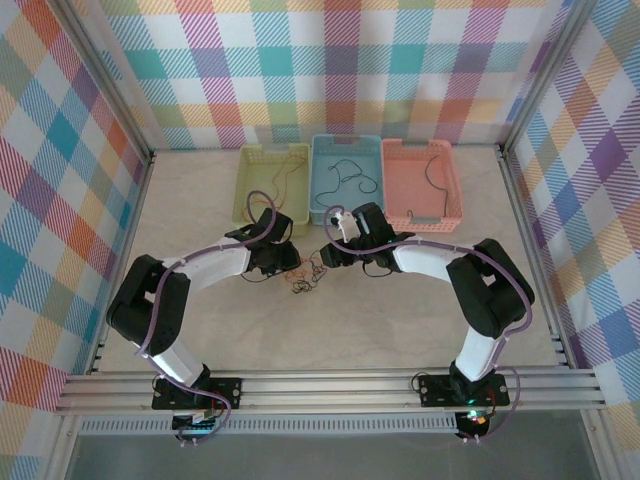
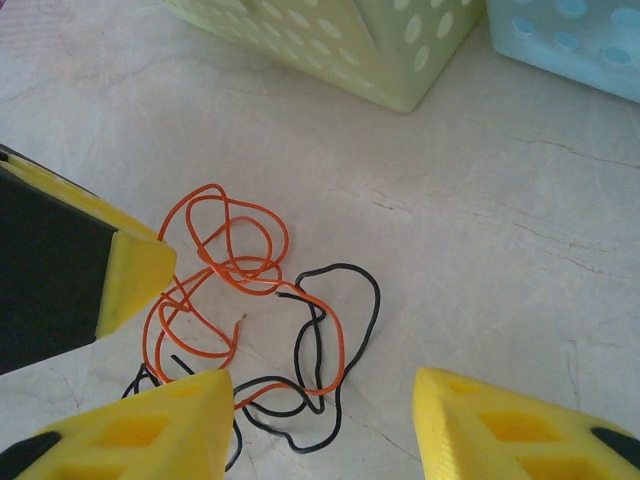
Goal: Untangle the cables
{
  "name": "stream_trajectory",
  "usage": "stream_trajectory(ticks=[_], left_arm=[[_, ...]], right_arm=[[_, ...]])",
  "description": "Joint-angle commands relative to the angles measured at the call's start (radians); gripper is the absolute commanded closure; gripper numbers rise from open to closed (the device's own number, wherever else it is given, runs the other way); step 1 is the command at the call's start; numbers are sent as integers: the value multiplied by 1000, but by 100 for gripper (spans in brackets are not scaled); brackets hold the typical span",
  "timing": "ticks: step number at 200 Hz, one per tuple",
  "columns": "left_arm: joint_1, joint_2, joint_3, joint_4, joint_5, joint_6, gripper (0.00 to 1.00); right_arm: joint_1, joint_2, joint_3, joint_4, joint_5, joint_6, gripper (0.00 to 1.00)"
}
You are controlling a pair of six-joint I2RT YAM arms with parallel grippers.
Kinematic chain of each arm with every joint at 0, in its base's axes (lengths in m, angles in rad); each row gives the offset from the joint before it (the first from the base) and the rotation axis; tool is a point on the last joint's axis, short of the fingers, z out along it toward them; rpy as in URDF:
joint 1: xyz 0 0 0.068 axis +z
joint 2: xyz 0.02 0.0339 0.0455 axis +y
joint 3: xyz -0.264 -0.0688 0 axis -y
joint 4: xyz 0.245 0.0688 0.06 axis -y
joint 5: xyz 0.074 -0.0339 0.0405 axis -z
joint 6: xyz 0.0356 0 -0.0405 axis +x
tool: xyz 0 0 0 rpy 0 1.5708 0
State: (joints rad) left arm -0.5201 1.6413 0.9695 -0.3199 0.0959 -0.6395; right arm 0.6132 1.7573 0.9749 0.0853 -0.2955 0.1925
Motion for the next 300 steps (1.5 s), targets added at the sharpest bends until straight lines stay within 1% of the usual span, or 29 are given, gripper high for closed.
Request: stream_trajectory(ticks=[1, 16, 59, 72, 83, 114, 164, 198, 226, 248, 277, 300], left_arm=[[12, 8, 20, -19, 22, 1, 80], [12, 8, 20, -17, 26, 4, 87], [12, -7, 10, 14, 47, 15, 100], [12, -16, -2, 33, 78, 22, 100], [12, -29, -15, 94, 110, 23, 100], [3, -120, -66, 183, 176, 45, 100], [-43, -328, -150, 299, 175, 96, 100], [-79, -424, -189, 359, 177, 126, 100], [-93, -468, -215, 397, 186, 141, 100], [-106, -491, -225, 419, 196, 141, 100], [-127, -492, -222, 427, 202, 151, 100], [-133, -488, -223, 433, 205, 158, 100]], right_arm=[[7, -12, 8, -9, 4, -25, 49], [6, -14, 8, -9, 4, -27, 49], [7, -34, -6, 10, 13, -28, 51], [6, -53, -25, 33, 18, -30, 51], [7, -75, -47, 60, 21, -33, 51], [7, -159, -127, 165, 23, -36, 52], [13, -322, -239, 311, 4, -36, 51], [24, -414, -258, 313, 4, -34, 50], [28, -470, -256, 289, 24, -24, 50], [35, -517, -279, 272, 15, -4, 49], [55, -586, -391, 375, 35, 3, 48], [59, -601, -460, 469, 40, -1, 47]])
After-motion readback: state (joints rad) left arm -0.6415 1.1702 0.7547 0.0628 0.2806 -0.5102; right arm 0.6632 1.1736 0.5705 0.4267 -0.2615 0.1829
